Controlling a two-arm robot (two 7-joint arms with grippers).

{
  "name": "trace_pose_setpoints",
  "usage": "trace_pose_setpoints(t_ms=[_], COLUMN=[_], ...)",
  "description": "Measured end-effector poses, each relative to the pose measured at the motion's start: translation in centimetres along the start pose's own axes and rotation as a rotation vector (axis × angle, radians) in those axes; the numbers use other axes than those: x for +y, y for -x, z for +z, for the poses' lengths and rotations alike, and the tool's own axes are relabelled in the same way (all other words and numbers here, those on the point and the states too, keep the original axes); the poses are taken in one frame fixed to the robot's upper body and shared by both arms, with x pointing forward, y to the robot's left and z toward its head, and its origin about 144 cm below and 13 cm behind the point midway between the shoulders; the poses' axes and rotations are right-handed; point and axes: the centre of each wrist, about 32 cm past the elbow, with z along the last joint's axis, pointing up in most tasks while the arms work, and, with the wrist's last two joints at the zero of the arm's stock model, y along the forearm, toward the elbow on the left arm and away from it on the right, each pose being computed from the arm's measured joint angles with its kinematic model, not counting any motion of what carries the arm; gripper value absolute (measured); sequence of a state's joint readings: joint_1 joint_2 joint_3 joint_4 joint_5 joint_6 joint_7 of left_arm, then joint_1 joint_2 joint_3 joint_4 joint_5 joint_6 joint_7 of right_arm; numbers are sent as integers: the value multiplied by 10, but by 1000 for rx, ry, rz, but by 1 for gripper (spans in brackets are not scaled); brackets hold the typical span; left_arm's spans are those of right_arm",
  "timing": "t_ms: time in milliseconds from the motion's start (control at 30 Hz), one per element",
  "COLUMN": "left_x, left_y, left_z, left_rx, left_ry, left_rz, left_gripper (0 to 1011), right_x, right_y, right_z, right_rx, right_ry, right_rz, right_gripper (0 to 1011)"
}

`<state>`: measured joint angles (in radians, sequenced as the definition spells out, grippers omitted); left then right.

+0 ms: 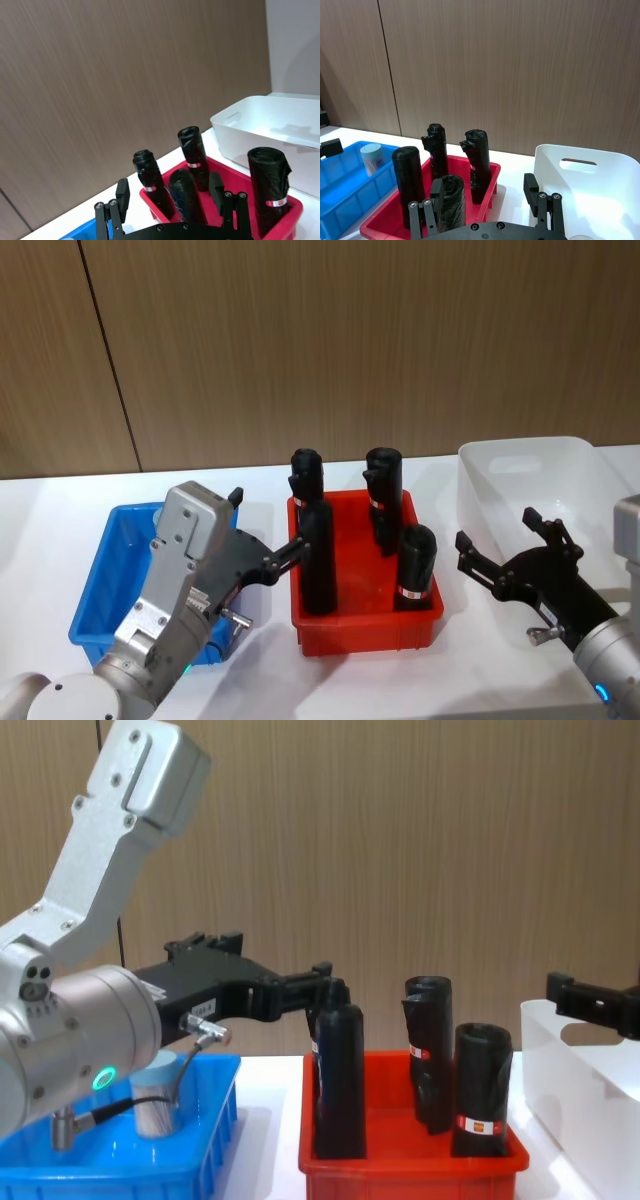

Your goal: Pick the cotton swabs from the blue box and place them into the white box.

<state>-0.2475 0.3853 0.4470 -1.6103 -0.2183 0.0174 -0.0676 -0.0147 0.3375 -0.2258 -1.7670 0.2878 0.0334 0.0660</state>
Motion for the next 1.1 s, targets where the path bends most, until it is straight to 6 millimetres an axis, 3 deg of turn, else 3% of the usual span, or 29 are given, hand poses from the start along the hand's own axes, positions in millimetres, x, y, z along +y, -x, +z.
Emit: trace_pose_setpoints(t_ms=[1100], left_x=[2], left_y=[6], left_z=[2], left_rx=[-11], left_ry=[11], left_rz=[45], left_gripper=[1004], right_x=[7], right_y=[-6], right_z=[-6], right_rx=[10], right_ry=[35], right_rz=[47], right_gripper=[1002])
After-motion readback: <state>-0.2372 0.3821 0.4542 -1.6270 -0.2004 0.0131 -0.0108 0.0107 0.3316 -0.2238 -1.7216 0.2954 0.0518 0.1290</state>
